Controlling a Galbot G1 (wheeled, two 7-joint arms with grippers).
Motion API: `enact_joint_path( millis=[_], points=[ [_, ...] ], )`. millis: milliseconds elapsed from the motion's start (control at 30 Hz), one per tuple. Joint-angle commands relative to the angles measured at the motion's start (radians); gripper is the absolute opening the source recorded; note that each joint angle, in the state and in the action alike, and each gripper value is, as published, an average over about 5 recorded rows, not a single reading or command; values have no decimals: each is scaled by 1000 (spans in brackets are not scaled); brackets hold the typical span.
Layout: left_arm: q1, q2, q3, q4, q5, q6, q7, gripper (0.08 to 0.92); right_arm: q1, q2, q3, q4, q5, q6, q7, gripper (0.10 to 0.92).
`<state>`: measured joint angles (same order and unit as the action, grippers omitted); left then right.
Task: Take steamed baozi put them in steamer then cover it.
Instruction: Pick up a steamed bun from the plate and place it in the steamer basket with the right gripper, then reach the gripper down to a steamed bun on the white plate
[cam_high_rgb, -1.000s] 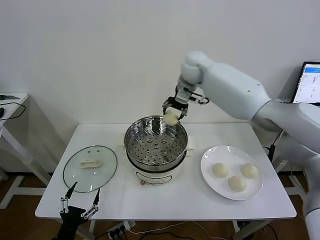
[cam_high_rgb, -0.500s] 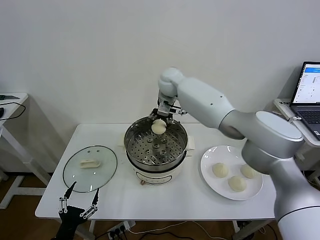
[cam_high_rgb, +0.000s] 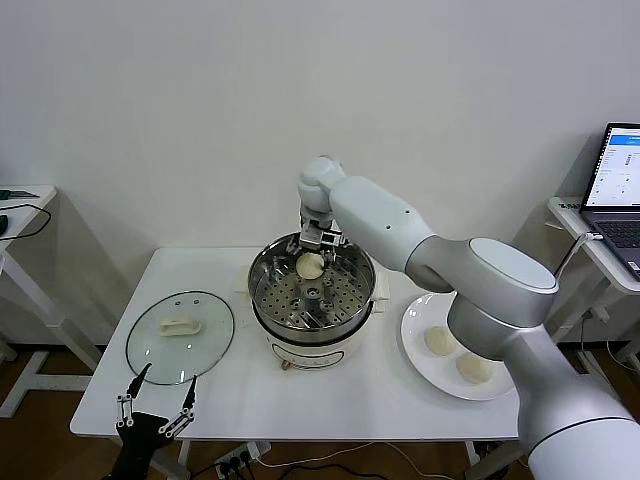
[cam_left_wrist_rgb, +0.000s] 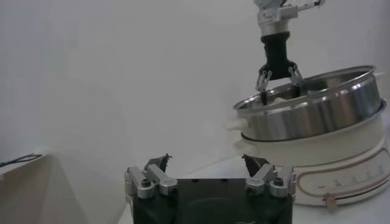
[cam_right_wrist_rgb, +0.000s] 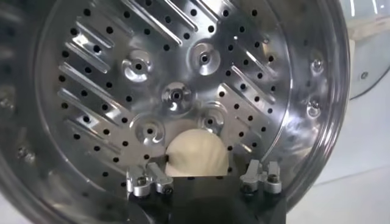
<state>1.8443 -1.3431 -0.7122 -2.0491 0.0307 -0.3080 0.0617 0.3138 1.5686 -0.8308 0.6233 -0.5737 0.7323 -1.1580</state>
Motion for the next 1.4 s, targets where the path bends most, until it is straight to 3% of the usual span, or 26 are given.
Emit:
enact_joint_path(
  millis=[33, 167, 267, 400, 633, 833, 1400],
  points=[
    [-2, 2, 0, 0, 0, 1, -1, 823, 42, -80, -4, 132, 69, -18, -68, 820],
    [-5, 1, 5, -2, 0, 4, -1, 823, 104, -201, -11, 265, 204, -63, -172, 822],
    [-5, 2, 6, -2, 0, 5, -1, 823, 167, -326, -54, 361, 390, -179, -214, 823],
    [-3, 3, 4, -1, 1, 2, 0, 823, 247, -524, -161, 456, 640, -407, -200, 823],
    [-12, 2, 22, 3, 7, 2, 1, 823, 218, -797, -329, 518, 887, -718, -122, 823],
    [-10, -4, 27, 4, 11, 0, 0, 823, 116, -864, -408, 515, 884, -768, -56, 823],
    [0, -6, 23, 29, 20, -10, 0, 823, -162, -798, -291, 432, 680, -768, 12, 823]
  ],
)
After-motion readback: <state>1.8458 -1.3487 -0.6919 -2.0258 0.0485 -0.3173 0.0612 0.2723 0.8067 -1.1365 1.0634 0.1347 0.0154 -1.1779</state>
